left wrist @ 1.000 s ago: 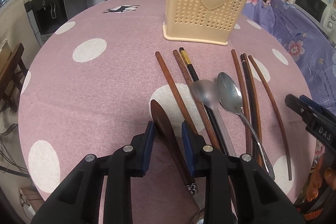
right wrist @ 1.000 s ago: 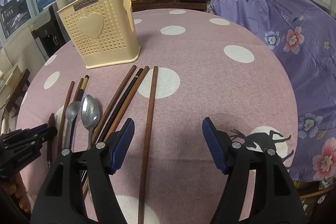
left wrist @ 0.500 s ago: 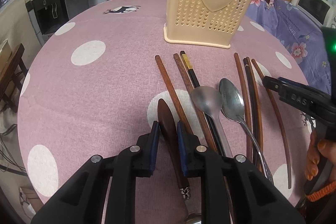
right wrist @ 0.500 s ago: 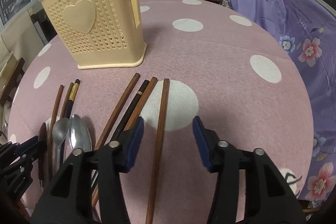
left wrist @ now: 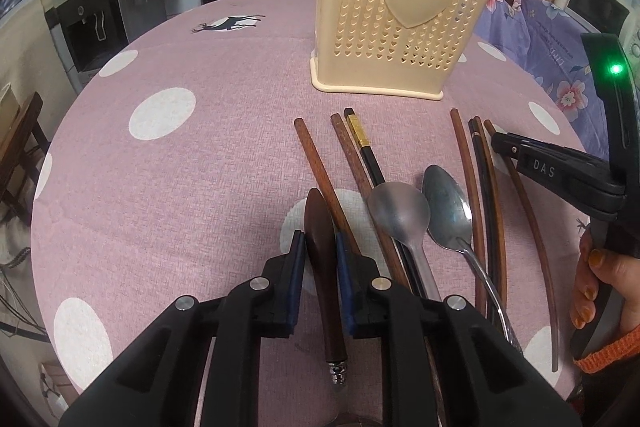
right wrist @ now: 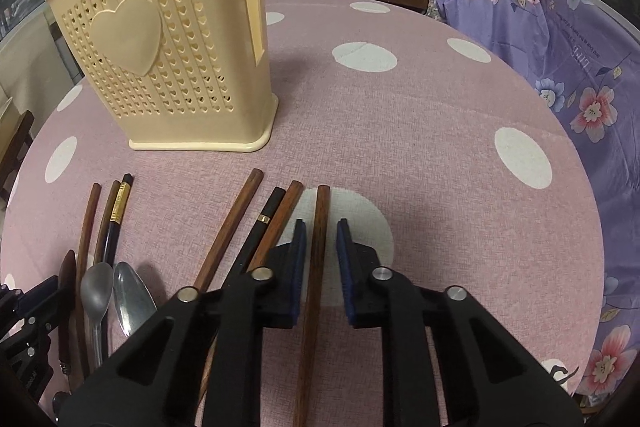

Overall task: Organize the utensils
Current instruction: 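Lift chopstick and spoon and carry both tools over the beige caddy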

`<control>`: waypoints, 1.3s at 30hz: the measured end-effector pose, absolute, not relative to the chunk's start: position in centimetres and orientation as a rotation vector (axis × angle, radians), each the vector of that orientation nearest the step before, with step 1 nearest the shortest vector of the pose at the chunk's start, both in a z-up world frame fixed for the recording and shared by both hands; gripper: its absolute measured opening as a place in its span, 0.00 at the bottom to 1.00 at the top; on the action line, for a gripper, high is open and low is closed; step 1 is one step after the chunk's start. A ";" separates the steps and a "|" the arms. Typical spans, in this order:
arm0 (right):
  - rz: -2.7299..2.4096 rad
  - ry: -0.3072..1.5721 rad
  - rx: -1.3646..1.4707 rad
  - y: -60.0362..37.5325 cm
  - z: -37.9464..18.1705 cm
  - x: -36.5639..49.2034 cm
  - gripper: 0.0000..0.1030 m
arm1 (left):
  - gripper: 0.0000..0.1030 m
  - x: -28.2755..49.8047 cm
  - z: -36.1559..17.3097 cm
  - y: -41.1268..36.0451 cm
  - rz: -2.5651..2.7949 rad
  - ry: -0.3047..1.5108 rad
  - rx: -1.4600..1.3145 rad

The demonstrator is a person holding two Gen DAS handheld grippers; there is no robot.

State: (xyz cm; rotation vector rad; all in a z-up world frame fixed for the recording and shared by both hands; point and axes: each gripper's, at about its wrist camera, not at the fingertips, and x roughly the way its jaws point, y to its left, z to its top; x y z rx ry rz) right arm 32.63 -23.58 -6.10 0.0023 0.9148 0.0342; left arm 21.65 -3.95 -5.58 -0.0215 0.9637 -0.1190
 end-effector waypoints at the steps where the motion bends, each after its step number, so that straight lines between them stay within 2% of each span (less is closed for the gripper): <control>1: 0.032 0.914 0.006 -23.7 -6.1 32.6 0.09 | 0.16 21.7 -5.6 -3.9 -0.118 0.963 -0.020; 13: 0.077 0.886 0.132 -25.5 -5.1 31.9 0.08 | 0.16 21.5 -4.1 -2.4 -0.146 0.915 -0.092; 26: 0.191 0.561 0.175 -28.4 5.7 23.4 0.08 | 0.15 17.4 4.8 0.6 -0.207 0.662 -0.102; 39: 0.202 0.510 0.170 -29.6 8.1 21.1 0.08 | 0.15 17.5 5.3 2.1 -0.197 0.623 -0.141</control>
